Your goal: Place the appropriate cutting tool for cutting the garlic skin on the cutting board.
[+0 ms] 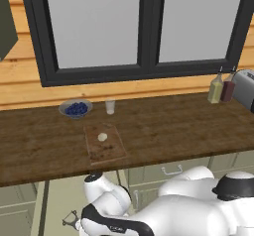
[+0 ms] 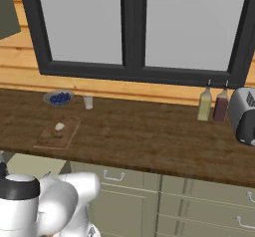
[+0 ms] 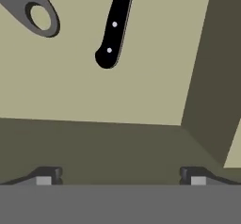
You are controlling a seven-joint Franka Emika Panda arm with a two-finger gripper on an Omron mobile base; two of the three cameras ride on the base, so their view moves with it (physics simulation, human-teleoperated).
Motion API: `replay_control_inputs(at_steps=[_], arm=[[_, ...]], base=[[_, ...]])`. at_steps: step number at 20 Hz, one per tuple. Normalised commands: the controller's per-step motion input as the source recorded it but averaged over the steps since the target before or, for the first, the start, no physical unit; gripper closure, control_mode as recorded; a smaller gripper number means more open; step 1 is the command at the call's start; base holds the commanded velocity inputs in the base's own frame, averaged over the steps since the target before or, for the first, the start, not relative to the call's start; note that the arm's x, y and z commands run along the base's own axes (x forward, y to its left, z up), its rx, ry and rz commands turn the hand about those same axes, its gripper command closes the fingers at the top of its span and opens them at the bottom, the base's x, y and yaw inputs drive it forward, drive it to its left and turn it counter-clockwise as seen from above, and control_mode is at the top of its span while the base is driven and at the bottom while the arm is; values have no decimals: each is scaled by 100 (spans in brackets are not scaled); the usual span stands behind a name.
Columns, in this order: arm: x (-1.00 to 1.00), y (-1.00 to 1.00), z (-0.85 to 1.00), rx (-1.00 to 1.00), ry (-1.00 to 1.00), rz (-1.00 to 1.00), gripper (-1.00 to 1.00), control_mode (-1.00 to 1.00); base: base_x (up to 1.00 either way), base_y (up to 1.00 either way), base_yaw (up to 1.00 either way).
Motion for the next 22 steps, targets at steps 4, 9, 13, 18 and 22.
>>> replay_control_inputs(at_steps=[4,9,13,18,22], arm=[[16,8,22,0,-14,-3,-100,-100],[39,21,10,0,-21,-1,-100,-100],[36,18,0,0,-15,0,-100,-100],[38,5,-4,0,-1,-1,-100,-100],[38,3,-17,0,10,-6,-100,-100]], base=[[0,0,0],[0,0,0],[0,0,0],[0,0,0],[0,0,0]])
